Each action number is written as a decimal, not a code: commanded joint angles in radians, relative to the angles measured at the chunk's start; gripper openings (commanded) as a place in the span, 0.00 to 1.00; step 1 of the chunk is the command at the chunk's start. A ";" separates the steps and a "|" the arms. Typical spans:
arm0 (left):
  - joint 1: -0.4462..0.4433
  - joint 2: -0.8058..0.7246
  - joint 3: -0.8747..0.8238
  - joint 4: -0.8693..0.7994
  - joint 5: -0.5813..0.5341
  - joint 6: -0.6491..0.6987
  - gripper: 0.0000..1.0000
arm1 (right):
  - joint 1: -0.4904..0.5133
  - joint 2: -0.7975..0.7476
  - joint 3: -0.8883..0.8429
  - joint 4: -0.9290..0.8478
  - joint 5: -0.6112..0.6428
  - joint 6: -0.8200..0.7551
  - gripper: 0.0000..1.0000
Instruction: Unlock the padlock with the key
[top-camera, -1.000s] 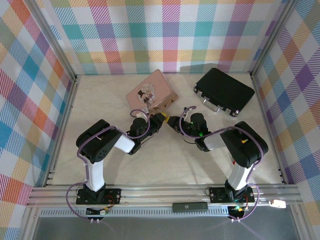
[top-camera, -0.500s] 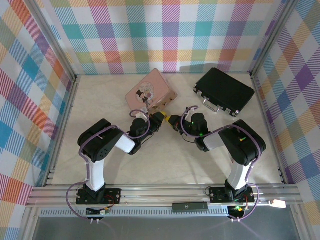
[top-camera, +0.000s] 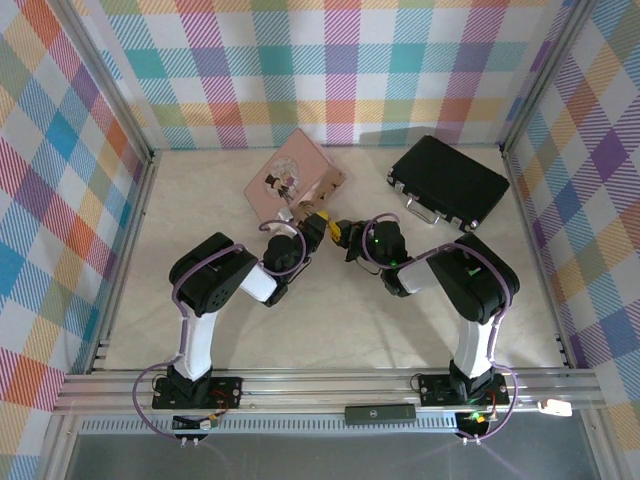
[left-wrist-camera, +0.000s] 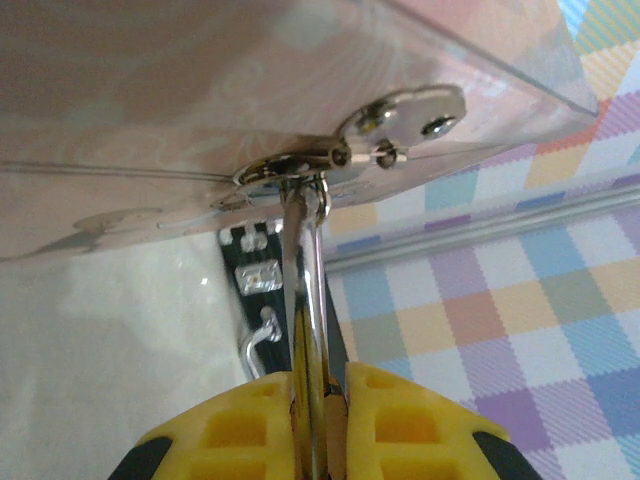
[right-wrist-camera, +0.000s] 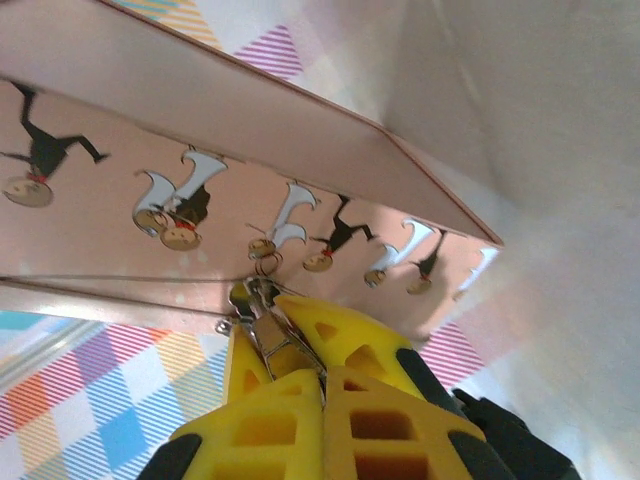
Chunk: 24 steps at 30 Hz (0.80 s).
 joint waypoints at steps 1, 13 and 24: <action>-0.076 0.075 0.006 -0.077 0.137 0.058 0.00 | 0.034 -0.055 0.145 0.296 0.130 0.445 0.00; -0.045 0.096 0.043 -0.083 0.116 0.052 0.00 | 0.044 -0.001 0.123 0.292 0.056 0.325 0.00; -0.014 0.042 0.011 -0.101 0.137 -0.087 0.00 | -0.036 0.112 0.128 0.253 -0.352 -0.118 0.00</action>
